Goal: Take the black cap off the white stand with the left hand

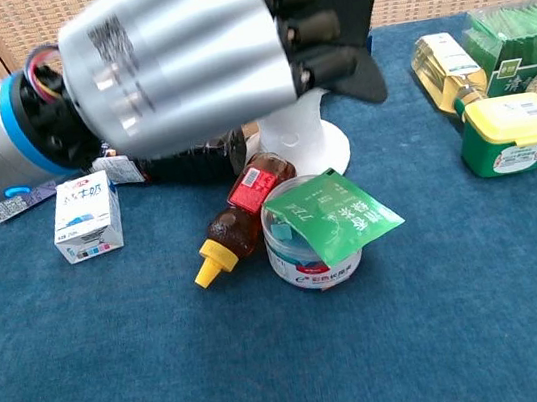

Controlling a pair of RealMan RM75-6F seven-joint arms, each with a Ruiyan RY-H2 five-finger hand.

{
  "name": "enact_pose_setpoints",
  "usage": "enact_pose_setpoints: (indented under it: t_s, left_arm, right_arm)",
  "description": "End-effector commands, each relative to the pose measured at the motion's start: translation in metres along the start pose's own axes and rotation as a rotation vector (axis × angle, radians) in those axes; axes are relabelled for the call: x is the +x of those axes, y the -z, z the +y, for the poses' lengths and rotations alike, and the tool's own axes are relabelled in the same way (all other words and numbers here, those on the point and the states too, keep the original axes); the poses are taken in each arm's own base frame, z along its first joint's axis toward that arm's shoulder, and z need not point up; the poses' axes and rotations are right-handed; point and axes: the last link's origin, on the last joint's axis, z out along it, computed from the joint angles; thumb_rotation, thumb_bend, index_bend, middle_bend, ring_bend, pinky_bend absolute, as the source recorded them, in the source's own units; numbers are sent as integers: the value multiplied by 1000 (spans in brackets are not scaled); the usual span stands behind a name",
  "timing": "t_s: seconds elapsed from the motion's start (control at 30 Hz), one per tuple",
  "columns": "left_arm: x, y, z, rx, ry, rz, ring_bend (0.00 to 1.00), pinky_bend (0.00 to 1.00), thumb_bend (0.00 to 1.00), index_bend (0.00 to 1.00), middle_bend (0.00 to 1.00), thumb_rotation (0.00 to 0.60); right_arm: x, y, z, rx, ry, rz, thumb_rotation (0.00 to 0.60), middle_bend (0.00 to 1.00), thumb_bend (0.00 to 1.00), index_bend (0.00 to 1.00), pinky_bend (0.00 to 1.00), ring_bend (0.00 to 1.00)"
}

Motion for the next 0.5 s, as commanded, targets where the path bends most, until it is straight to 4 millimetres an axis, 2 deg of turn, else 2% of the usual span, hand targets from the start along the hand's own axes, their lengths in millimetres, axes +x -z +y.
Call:
enact_pose_setpoints:
  t_s: [0.03,0.23,0.5]
  left_arm:
    - [8,-11,-17,35,-42,33,552,698,418,908,737,600]
    - [18,-26,-41,96,-102,52,555,698,418,925,747,600]
    - [19,-32,-63,186,-145,35,555,698,418,925,747,600]
  right_arm:
    - [-1,0,0,-1,-1,-2,600,0,8,58,3,0]
    - [-4,0,-2,8,1,-15,600,0,7,58,3,0]
    - [-4,0,-2,5,2,-15,600,0,9,58,3,0]
